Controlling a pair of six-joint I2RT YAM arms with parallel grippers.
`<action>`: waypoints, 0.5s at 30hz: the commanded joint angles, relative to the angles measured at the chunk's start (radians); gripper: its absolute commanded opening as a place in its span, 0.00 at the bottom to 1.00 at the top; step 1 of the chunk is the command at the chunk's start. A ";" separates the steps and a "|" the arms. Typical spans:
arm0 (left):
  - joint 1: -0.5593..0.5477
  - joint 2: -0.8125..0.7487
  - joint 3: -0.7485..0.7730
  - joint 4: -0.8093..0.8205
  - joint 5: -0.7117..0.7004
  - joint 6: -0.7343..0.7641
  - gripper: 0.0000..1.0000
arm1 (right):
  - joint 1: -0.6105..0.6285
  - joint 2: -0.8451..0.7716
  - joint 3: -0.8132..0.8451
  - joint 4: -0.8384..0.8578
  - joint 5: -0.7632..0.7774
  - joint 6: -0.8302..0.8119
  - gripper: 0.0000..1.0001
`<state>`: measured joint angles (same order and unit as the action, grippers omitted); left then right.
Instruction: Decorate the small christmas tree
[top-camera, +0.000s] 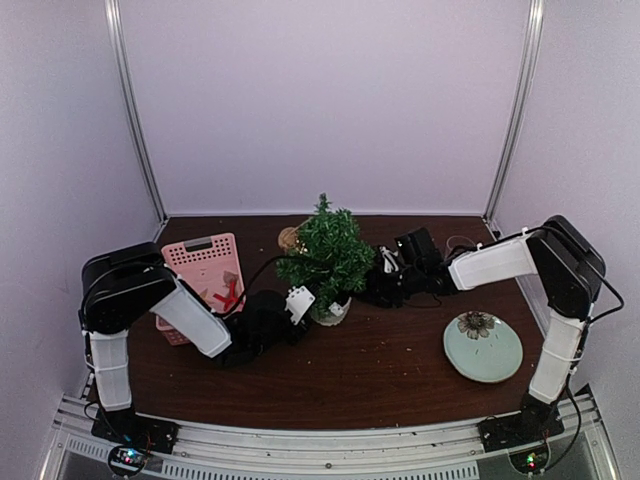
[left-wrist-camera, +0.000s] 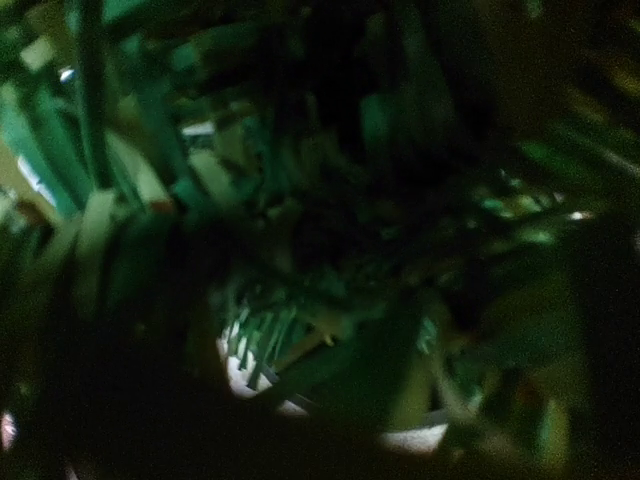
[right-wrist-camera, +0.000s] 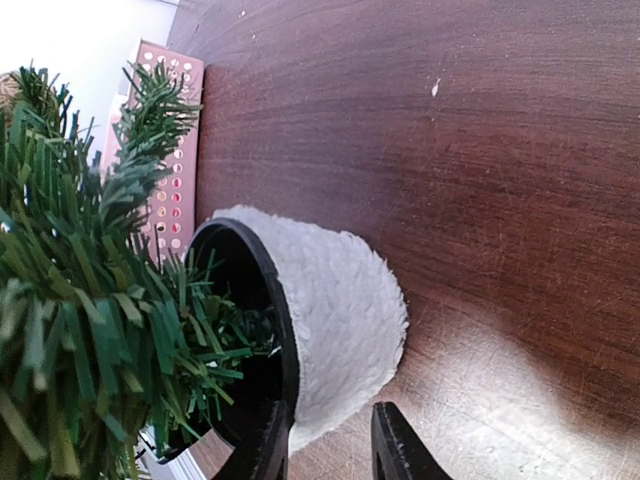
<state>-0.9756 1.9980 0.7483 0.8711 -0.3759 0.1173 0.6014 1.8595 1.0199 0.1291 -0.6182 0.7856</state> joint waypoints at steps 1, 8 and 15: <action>0.006 0.007 0.016 0.080 0.040 -0.022 0.00 | 0.046 -0.005 -0.020 -0.023 -0.020 -0.002 0.28; 0.023 0.011 0.011 0.084 0.061 -0.024 0.00 | 0.070 0.000 -0.012 -0.029 -0.014 0.000 0.28; 0.023 -0.048 -0.045 0.085 0.076 0.012 0.00 | 0.064 -0.013 -0.006 -0.049 0.006 -0.011 0.28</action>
<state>-0.9375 1.9953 0.7383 0.8795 -0.3687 0.1070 0.6430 1.8587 1.0199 0.1238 -0.6182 0.7883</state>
